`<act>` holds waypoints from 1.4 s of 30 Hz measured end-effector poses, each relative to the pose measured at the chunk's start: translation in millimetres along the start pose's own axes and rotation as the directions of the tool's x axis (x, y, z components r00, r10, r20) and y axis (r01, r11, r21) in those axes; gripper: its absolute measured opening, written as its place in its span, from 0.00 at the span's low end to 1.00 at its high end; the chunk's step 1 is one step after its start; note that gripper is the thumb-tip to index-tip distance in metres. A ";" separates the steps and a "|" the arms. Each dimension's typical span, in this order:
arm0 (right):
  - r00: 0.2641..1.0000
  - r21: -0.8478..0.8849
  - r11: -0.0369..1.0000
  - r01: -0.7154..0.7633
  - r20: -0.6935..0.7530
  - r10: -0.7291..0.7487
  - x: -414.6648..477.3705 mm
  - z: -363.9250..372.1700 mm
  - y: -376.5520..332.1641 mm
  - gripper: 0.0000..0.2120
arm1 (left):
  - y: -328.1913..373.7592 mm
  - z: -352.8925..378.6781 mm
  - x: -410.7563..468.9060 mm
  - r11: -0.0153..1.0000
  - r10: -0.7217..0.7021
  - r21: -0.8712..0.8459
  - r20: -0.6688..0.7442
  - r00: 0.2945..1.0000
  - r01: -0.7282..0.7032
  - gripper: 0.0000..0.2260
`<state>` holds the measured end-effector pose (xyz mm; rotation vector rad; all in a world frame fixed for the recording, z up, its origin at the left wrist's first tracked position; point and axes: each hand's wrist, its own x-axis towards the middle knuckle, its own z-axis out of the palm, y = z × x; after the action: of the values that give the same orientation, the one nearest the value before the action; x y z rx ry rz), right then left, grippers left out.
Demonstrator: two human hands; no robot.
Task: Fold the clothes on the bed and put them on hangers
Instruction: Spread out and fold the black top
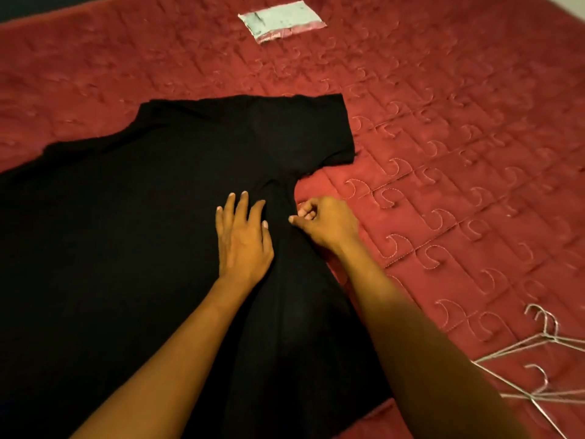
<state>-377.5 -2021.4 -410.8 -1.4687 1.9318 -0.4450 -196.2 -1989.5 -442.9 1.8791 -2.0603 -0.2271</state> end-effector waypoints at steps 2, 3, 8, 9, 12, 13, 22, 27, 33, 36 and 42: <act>0.998 -0.010 0.999 -0.037 -0.050 0.036 -4.4 -5.1 5.2 0.11 | 0.2 -3.6 -21.7 0.999 0.049 -0.009 0.026 0.998 -0.049 0.21; 0.991 0.013 0.998 -0.068 -0.114 0.069 -7.9 -9.4 11.7 0.10 | -0.8 -5.1 -34.7 0.998 0.069 -0.015 0.036 0.997 -0.068 0.21; 0.995 0.219 0.975 -0.040 -0.085 0.060 -58.1 -14.4 52.4 0.14 | -1.8 -5.7 -100.0 0.985 0.175 -0.017 0.076 0.982 -0.174 0.23; 0.996 0.193 0.981 -0.030 -0.080 0.046 -76.6 -11.5 59.8 0.16 | -1.1 -6.6 -111.8 0.984 0.175 -0.029 0.077 0.982 -0.173 0.24; 0.995 0.076 0.997 0.029 -0.101 -0.022 -128.6 -4.5 83.3 0.20 | 3.0 -10.8 -147.8 0.986 0.165 -0.011 0.090 0.982 -0.165 0.25; 0.995 0.014 0.998 0.055 -0.087 -0.054 -143.4 -5.9 86.9 0.19 | 5.0 -14.5 -162.0 0.985 0.167 0.022 0.100 0.981 -0.170 0.26; 0.977 -0.053 0.997 -0.057 -0.210 0.045 -234.6 -18.4 136.4 0.25 | 21.3 -58.0 -288.8 0.961 0.192 0.115 0.373 0.908 -0.251 0.28; 0.981 -0.041 0.994 -0.098 -0.175 0.089 -265.7 -31.7 152.1 0.18 | 35.5 -72.5 -333.5 0.920 0.251 0.140 0.505 0.826 -0.365 0.27; 0.971 -0.008 0.985 -0.170 -0.173 0.167 -275.5 -35.5 159.0 0.14 | 51.1 -75.1 -350.8 0.895 0.345 0.099 0.465 0.815 -0.435 0.25; 0.960 0.032 0.981 -0.192 -0.201 0.194 -287.2 -45.3 165.3 0.08 | 61.5 -77.1 -359.1 0.897 0.393 0.017 0.422 0.817 -0.441 0.23; 0.931 -0.429 0.893 -0.138 -0.364 -0.032 -314.7 -31.0 128.6 0.33 | 41.6 -101.3 -373.3 0.953 0.289 -0.133 0.114 0.950 -0.274 0.18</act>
<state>-443.7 -1688.4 -374.9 -1.7023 2.4930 -0.2642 -174.6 -1605.0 -387.8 1.5162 -2.3196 -0.3985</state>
